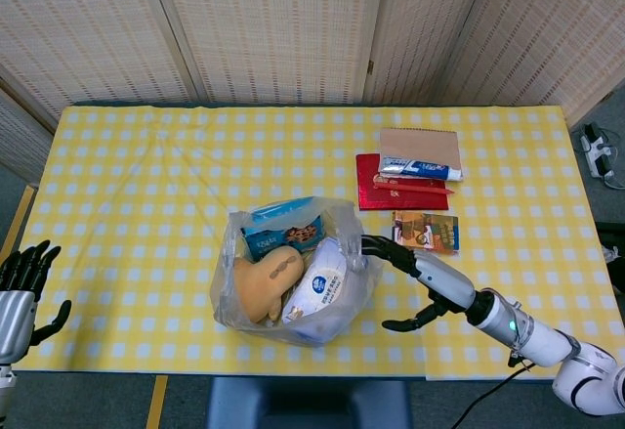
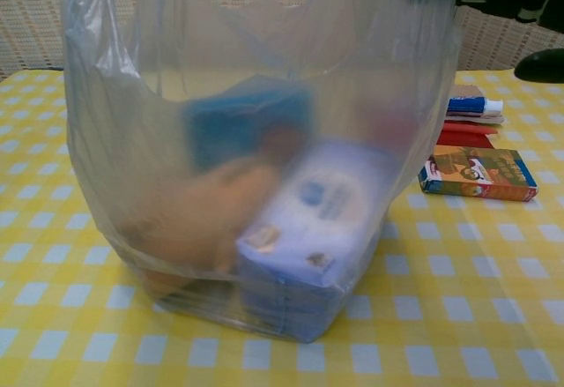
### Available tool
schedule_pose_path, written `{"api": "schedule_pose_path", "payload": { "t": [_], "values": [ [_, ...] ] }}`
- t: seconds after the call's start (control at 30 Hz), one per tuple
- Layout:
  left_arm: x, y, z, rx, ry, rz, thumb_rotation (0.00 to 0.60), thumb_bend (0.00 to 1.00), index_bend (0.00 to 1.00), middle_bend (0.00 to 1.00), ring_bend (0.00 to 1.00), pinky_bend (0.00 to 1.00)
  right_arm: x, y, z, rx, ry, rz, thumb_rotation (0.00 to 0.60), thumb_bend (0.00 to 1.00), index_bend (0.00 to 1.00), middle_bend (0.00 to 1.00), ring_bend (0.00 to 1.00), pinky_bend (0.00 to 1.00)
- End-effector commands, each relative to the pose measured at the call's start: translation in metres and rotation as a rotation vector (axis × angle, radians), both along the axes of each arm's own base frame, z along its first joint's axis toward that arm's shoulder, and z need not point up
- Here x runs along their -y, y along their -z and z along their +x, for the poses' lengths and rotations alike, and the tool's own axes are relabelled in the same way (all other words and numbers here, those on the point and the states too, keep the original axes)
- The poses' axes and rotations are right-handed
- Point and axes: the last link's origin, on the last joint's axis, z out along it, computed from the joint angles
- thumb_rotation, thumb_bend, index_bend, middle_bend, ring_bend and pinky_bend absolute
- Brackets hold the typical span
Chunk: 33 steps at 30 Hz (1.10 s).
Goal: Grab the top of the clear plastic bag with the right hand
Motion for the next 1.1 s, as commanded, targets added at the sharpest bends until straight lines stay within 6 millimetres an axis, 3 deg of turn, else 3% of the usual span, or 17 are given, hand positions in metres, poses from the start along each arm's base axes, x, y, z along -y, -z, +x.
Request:
{"api": "schedule_pose_path", "payload": {
  "t": [0.03, 0.27, 1.1],
  "values": [
    [0.000, 0.000, 0.000, 0.000, -0.001, -0.001, 0.600, 0.43, 0.05, 0.06, 0.02, 0.00, 0.001, 0.005, 0.001, 0.000, 0.005, 0.032, 0.600, 0.26, 0.00, 0.05, 0.07, 0.00],
    [0.000, 0.000, 0.000, 0.002, 0.001, -0.004, 0.600, 0.43, 0.05, 0.06, 0.02, 0.00, 0.008, 0.018, 0.009, -0.007, 0.015, 0.114, 0.600, 0.26, 0.00, 0.05, 0.08, 0.00],
    [0.003, -0.004, 0.001, 0.015, 0.014, 0.006, 0.600, 0.42, 0.05, 0.06, 0.02, 0.00, 0.018, 0.056, 0.066, -0.002, -0.082, 0.226, 0.600, 0.26, 0.00, 0.05, 0.09, 0.00]
  ]
}}
